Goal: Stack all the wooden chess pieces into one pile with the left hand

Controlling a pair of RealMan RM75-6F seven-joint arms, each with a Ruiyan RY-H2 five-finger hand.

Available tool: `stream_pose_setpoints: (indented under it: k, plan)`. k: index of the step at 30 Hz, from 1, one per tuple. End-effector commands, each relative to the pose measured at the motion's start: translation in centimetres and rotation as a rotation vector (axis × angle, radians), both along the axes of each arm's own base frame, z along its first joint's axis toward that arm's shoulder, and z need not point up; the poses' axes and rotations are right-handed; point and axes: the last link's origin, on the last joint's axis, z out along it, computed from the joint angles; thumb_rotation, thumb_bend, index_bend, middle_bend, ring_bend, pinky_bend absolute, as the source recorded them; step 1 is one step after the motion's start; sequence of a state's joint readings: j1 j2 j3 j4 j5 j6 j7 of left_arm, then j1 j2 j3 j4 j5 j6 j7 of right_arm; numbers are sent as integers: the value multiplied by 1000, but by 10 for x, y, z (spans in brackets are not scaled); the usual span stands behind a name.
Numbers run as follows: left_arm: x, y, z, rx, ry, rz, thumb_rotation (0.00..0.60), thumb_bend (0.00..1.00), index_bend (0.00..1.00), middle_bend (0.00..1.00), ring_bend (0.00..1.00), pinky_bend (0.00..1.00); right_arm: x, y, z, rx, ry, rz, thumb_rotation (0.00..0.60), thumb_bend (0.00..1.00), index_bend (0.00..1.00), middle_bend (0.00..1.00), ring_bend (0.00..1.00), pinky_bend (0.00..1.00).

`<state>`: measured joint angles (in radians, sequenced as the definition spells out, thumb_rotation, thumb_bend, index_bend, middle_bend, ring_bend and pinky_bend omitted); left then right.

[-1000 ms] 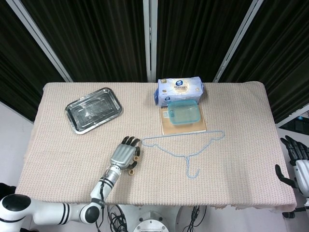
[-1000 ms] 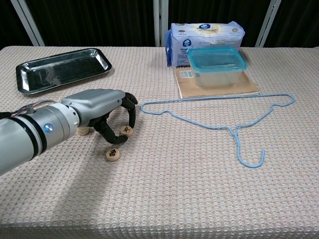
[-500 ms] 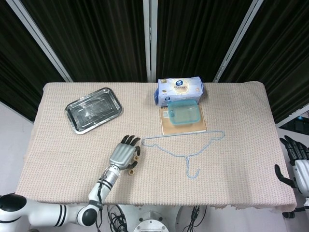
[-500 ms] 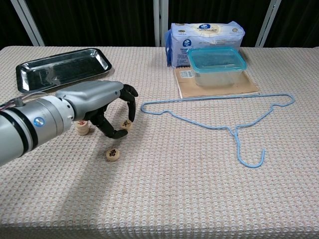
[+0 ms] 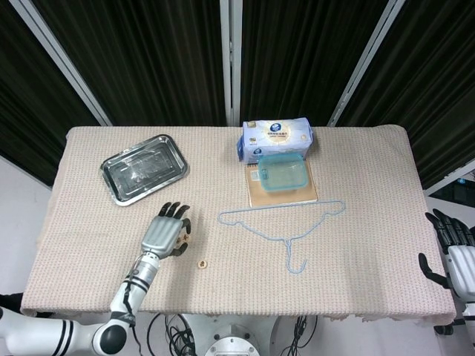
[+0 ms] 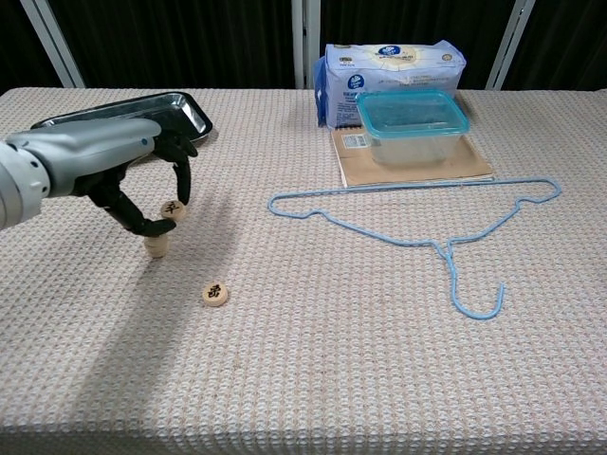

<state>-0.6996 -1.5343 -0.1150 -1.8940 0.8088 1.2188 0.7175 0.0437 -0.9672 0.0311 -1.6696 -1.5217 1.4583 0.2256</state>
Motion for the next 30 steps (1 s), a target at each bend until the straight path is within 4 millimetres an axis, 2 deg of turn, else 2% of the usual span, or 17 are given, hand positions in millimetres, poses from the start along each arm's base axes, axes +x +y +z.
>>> stream_pose_setpoints:
  k: [1,14,30]
  plan:
    - [-7,-1,4,9,5,14,600,309,508,96,0,0,0,0,-1,0,2,-2,600,406,0,0,0,0]
    - [-28,0,-3,-4,-4,51,600,309,512,99,0,0,-1,-2,0,-1,0,-10,600,406,0,0,0,0]
    - [-29,1,-9,-14,-20,52,600,309,504,99,0,0,-1,-2,0,-1,-4,-9,600,407,0,0,0,0]
